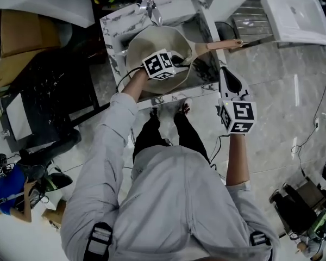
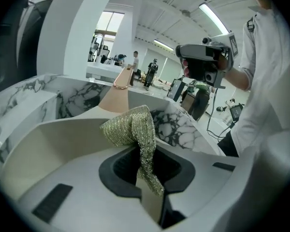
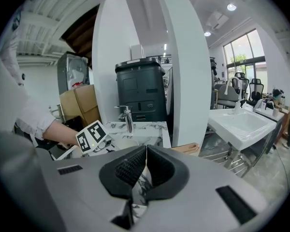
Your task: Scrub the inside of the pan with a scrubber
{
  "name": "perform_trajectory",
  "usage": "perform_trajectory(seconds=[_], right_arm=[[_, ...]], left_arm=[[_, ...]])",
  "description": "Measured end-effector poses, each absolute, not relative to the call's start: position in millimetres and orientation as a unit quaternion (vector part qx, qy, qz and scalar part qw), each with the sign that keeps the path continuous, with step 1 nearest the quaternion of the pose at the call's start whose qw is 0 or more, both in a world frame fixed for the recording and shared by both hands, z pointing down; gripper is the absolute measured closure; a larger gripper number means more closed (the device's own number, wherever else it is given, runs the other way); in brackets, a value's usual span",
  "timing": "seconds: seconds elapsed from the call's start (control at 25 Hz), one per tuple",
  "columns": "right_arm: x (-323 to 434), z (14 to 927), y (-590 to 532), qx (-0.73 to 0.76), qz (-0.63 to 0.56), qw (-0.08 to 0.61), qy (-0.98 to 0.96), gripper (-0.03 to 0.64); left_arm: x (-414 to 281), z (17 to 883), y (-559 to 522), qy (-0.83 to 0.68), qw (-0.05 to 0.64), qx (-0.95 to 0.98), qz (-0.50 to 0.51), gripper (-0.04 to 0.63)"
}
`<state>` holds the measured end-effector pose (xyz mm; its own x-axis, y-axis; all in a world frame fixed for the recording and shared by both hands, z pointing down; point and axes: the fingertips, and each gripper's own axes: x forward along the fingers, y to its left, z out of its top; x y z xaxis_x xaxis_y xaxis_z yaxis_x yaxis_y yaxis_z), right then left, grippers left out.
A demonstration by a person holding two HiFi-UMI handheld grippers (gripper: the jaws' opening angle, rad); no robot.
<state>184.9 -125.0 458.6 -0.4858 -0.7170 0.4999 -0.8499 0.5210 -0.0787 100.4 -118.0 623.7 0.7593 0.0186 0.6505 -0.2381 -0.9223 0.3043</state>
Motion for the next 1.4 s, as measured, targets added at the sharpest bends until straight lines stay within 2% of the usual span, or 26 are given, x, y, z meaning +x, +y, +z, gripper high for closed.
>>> perform_trajectory(seconds=[0.2,1.12,1.4], right_arm=[[184.2,453.0,-121.4,0.448,0.167,0.198,-0.856,0.581],[160.5,436.6,-99.1,0.555,0.174,0.202,-0.788,0.581],[153.0,447.6,-103.8,0.558,0.183,0.207,-0.783,0.581]], left_arm=[[98.7,623.5,-88.3,-0.001,0.185,0.907,0.378,0.535],[55.7,623.0,-23.0,0.249,0.190,0.859,0.404,0.535],[35.0,629.0,-7.9,0.317,0.215,0.820,0.425,0.535]])
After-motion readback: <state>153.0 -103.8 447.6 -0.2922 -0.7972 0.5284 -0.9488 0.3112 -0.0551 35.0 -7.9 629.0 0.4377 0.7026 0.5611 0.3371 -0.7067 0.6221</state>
